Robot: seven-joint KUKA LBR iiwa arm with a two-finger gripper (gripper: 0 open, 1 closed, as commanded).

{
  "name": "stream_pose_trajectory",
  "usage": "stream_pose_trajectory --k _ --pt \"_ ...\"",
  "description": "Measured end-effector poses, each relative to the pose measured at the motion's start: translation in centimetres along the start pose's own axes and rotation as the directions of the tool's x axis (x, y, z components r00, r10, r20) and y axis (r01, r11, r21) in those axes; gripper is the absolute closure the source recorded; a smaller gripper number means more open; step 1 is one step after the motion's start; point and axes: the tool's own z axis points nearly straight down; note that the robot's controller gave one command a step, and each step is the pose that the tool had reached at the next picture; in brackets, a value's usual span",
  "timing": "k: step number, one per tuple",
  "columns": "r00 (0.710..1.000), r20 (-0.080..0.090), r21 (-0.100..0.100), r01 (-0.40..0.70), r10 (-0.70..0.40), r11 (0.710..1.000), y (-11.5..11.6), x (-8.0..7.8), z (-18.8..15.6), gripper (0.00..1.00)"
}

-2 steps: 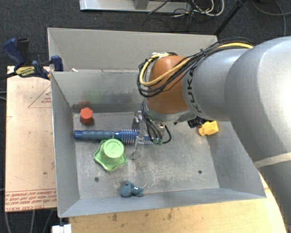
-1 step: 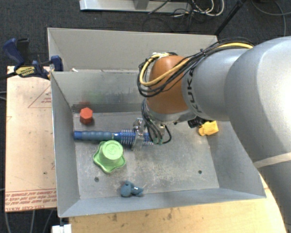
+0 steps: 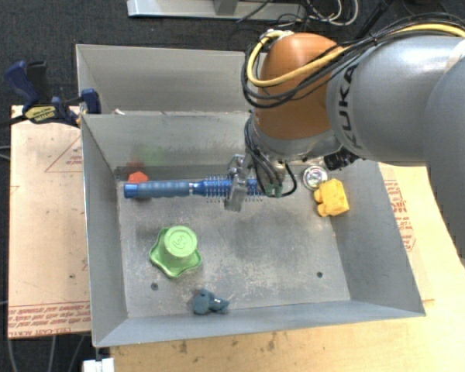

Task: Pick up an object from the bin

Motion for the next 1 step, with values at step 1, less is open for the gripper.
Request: stream_pose_trajectory --k 1 --pt "1.0 -0.007 0.002 0.0 0.0 1.0 0.03 -0.06 -0.86 1.0"
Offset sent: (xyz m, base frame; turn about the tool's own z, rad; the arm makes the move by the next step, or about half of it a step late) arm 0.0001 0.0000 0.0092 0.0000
